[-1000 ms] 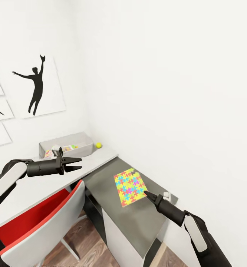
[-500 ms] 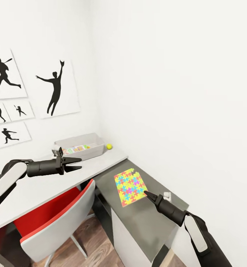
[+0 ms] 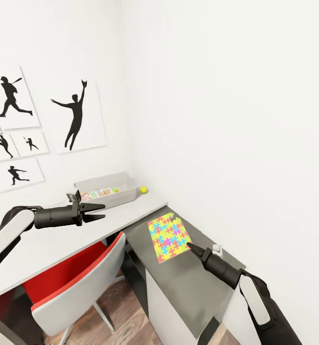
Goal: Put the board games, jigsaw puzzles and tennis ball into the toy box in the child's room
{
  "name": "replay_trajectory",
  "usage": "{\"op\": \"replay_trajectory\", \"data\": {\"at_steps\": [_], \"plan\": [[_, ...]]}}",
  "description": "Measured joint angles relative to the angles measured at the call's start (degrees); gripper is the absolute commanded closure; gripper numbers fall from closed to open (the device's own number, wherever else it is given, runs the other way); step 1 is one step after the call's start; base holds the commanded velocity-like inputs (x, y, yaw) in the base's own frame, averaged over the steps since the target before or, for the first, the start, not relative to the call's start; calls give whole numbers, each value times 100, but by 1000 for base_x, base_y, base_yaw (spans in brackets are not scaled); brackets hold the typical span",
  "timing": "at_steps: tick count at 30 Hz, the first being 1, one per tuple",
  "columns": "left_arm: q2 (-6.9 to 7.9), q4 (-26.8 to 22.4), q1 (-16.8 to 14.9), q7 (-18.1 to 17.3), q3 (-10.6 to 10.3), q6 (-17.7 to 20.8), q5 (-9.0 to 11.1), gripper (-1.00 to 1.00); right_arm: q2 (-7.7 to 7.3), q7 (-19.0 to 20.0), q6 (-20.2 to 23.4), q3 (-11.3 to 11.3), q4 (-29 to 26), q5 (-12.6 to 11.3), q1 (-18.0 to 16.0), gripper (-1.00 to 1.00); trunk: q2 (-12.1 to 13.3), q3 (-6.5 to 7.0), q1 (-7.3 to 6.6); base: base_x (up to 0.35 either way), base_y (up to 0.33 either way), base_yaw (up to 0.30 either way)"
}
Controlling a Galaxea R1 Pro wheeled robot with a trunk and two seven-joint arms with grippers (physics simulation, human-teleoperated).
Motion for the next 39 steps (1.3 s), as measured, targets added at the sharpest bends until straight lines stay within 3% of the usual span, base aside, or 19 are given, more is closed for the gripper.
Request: {"op": "replay_trajectory", "data": {"at_steps": [10,18,31,39], "plan": [[8,22,0,1,6,-4,-2,-100,0,-1,-6,18,-40,12,5,100,0,37,1,-27,17,252],[8,26,-1,1,2,-5,-1,-100,0,-7,-7,16,-27,30,5,100,1,67,2,-186,199,234],[3,31,-3,1,4,-5,-10,-100,-1,-7,-8,-16,-30,11,6,100,0,71,0,-28,274,15],[-6,28,-3,0,4,-12,-12,-100,-1,1,-8,-18,-33,11,7,100,0,70,-2,142,261,-26]]}}
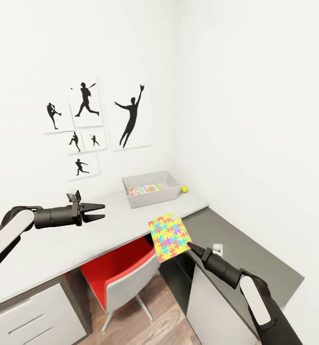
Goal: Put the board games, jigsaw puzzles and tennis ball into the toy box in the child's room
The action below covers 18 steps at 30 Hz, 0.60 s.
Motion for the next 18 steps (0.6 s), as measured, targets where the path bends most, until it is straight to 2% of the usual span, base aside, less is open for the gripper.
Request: {"op": "replay_trajectory", "data": {"at_steps": [6,18], "plan": [[4,4,0,-1,1,-6,-7,-100,0,0,0,-1,1,0,0,100,0,0,-1,231,176,-183],[-2,5,1,1,1,-20,-10,-100,0,-2,0,0,-7,1,0,100,0,0,-1,267,136,-11]]}}
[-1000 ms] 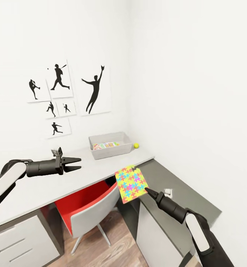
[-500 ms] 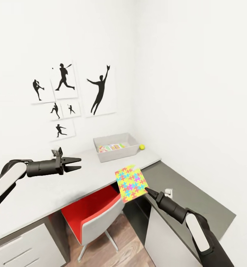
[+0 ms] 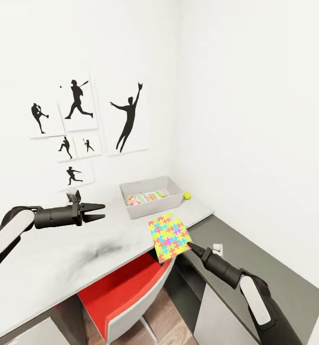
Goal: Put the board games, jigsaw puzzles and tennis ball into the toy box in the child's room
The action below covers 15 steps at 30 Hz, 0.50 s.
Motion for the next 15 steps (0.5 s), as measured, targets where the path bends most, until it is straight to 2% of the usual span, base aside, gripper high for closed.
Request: {"op": "replay_trajectory", "data": {"at_steps": [15], "plan": [[3,0,1,2,0,-9,-9,-100,0,-6,0,0,-1,1,0,100,0,27,0,262,8,-44]]}}
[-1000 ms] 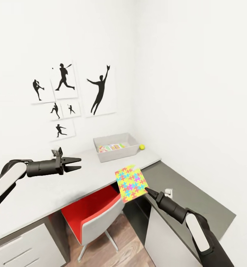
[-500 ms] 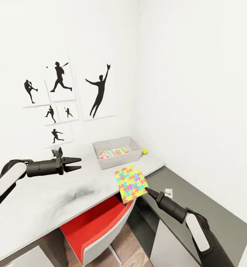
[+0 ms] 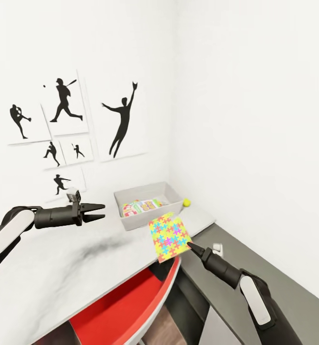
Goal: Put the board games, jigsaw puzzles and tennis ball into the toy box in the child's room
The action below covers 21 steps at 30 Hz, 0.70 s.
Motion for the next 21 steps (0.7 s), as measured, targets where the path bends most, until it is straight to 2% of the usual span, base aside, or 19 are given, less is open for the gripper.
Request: {"op": "replay_trajectory", "data": {"at_steps": [8,13,21], "plan": [[3,-1,2,0,2,0,1,-100,0,0,0,1,3,0,1,100,0,18,0,254,29,152],[1,-1,1,-3,-3,8,6,-100,0,0,0,1,2,-2,0,100,0,22,1,213,187,28],[-4,-5,-2,-4,-1,8,9,-100,0,0,3,-3,3,-9,0,100,0,23,1,141,92,-2]]}}
